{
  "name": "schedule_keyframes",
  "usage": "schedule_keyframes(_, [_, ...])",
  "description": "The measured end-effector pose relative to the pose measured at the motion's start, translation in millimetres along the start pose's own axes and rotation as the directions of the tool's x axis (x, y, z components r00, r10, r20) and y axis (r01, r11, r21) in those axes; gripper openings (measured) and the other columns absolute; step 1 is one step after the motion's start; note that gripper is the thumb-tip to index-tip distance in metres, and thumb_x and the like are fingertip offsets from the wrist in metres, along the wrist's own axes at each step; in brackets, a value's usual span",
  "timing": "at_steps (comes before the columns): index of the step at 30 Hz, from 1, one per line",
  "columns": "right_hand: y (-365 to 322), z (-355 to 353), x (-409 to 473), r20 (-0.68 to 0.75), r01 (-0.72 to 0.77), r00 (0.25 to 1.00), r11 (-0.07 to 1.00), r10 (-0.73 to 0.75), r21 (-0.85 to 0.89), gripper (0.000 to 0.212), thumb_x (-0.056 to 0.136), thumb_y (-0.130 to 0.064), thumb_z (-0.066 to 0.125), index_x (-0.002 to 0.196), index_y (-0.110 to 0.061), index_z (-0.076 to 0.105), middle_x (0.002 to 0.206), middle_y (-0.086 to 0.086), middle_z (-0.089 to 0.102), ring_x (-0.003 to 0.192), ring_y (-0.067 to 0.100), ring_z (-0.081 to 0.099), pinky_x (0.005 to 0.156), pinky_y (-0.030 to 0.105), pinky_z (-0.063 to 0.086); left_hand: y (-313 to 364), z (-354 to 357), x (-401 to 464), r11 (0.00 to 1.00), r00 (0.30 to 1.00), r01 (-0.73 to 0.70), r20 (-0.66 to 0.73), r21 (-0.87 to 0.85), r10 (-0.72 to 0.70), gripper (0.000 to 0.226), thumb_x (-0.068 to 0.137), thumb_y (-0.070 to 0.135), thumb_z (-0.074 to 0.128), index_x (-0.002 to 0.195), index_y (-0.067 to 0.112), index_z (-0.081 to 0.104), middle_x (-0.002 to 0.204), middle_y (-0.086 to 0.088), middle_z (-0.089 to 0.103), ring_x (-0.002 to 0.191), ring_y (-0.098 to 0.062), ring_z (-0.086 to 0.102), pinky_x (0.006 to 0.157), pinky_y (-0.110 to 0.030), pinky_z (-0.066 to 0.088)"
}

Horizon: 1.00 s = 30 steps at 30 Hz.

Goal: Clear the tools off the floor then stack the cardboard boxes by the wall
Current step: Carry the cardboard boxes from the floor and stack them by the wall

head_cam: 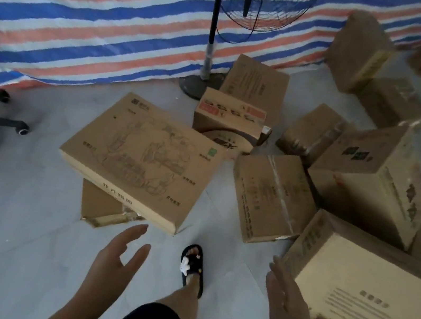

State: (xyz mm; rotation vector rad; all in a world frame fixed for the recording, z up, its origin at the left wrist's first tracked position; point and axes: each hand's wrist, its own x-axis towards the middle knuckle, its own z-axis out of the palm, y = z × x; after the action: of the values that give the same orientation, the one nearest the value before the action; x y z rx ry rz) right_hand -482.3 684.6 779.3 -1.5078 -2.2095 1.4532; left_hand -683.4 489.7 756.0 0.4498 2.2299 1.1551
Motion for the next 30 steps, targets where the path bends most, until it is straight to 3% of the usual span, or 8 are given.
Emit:
schedule_keyframes(4, [-21.2, -18.9, 88.2, 0.043, 0.007, 0.999, 0.999, -0.006, -0.036, 0.094, 0.065, -0.089, 0.026, 0.137, -0.030, 0.041, 0.126, 0.000, 0.057, 0.111, 0.020, 0.055, 0.093, 0.035, 0.043, 20.9, 32.2, 60.3, 0.996, 0.995, 0.080, -0.051, -0.048, -0.083, 0.034, 0.091, 0.024, 0.057, 0.124, 0.030, 0.052, 0.125, 0.010, 0.055, 0.118, -0.014, 0.052, 0.102, -0.030, 0.040])
schedule_keyframes(8, [-53.4, -32.9, 165.9, 0.161, 0.028, 0.987, 0.999, -0.022, -0.040, 0.070, 0.080, -0.060, 0.033, 0.141, -0.027, 0.037, 0.133, -0.012, 0.046, 0.115, 0.004, 0.042, 0.092, 0.020, 0.034, 47.2, 52.8, 115.1, 0.991, 0.992, 0.105, -0.063, -0.087, -0.110, 0.033, 0.092, 0.022, 0.057, 0.121, 0.035, 0.050, 0.117, 0.022, 0.054, 0.114, -0.004, 0.051, 0.099, -0.024, 0.037])
schedule_keyframes(12, [-84.7, -30.1, 235.0, 0.334, 0.076, 0.942, 0.993, -0.042, -0.091, 0.066, 0.083, -0.051, 0.036, 0.143, -0.024, 0.034, 0.132, -0.016, 0.037, 0.120, 0.000, 0.034, 0.098, 0.020, 0.030, 53.8, 62.6, 151.4, 0.968, 0.962, 0.202, -0.157, -0.151, -0.225, 0.032, 0.092, 0.021, 0.057, 0.120, 0.034, 0.050, 0.116, 0.018, 0.055, 0.111, -0.004, 0.050, 0.094, -0.023, 0.036])
schedule_keyframes(16, [-94.2, -6.4, 312.5, 0.449, 0.182, 0.891, 0.961, -0.070, -0.210, 0.054, 0.092, -0.042, 0.039, 0.142, -0.021, 0.038, 0.139, -0.006, 0.046, 0.116, 0.002, 0.041, 0.093, 0.019, 0.032, 35.8, 76.7, 181.6, 0.910, 0.880, 0.357, -0.250, -0.209, -0.403, 0.035, 0.093, 0.022, 0.055, 0.127, 0.023, 0.051, 0.117, 0.014, 0.054, 0.110, -0.006, 0.050, 0.094, -0.024, 0.036])
schedule_keyframes(20, [-82.7, 42.9, 408.7, 0.557, 0.269, 0.829, 0.901, -0.039, -0.339, 0.049, 0.098, -0.041, 0.036, 0.143, -0.024, 0.035, 0.140, -0.001, 0.047, 0.127, 0.015, 0.045, 0.095, 0.025, 0.034, 4.7, 106.9, 221.2, 0.842, 0.777, 0.463, -0.331, -0.277, -0.536, 0.035, 0.094, 0.021, 0.055, 0.128, 0.020, 0.052, 0.116, 0.012, 0.054, 0.110, -0.007, 0.049, 0.093, -0.025, 0.035])
schedule_keyframes(23, [-60.7, 92.6, 483.7, 0.606, 0.285, 0.795, 0.881, 0.003, -0.378, 0.050, 0.099, -0.041, 0.036, 0.144, -0.021, 0.033, 0.144, 0.002, 0.043, 0.130, 0.018, 0.042, 0.102, 0.031, 0.033, -31.2, 141.9, 255.5, 0.762, 0.656, 0.539, -0.390, -0.359, -0.647, 0.040, 0.095, 0.020, 0.053, 0.134, 0.016, 0.047, 0.127, 0.005, 0.053, 0.121, -0.013, 0.048, 0.095, -0.027, 0.036])
schedule_keyframes(26, [-32.4, 140.4, 549.2, 0.627, 0.389, 0.777, 0.827, -0.059, -0.405, 0.051, 0.098, -0.040, 0.039, 0.144, -0.017, 0.034, 0.147, 0.005, 0.039, 0.134, 0.021, 0.038, 0.109, 0.039, 0.032, -74.5, 184.5, 284.7, 0.615, 0.456, 0.578, -0.413, -0.536, -0.788, 0.052, 0.095, 0.024, 0.053, 0.143, 0.018, 0.034, 0.145, -0.002, 0.039, 0.133, -0.019, 0.038, 0.103, -0.037, 0.035])
schedule_keyframes(30, [4.5, 193.0, 622.0, 0.589, 0.462, 0.794, 0.776, -0.148, -0.428, 0.057, 0.097, -0.039, 0.042, 0.148, -0.020, 0.024, 0.153, 0.005, 0.028, 0.139, 0.023, 0.031, 0.111, 0.042, 0.031, -130.4, 236.6, 310.8, 0.268, 0.159, 0.472, -0.218, -0.840, -0.963, 0.067, 0.095, 0.037, 0.051, 0.149, 0.024, 0.015, 0.156, -0.004, 0.018, 0.140, -0.024, 0.026, 0.112, -0.047, 0.026])
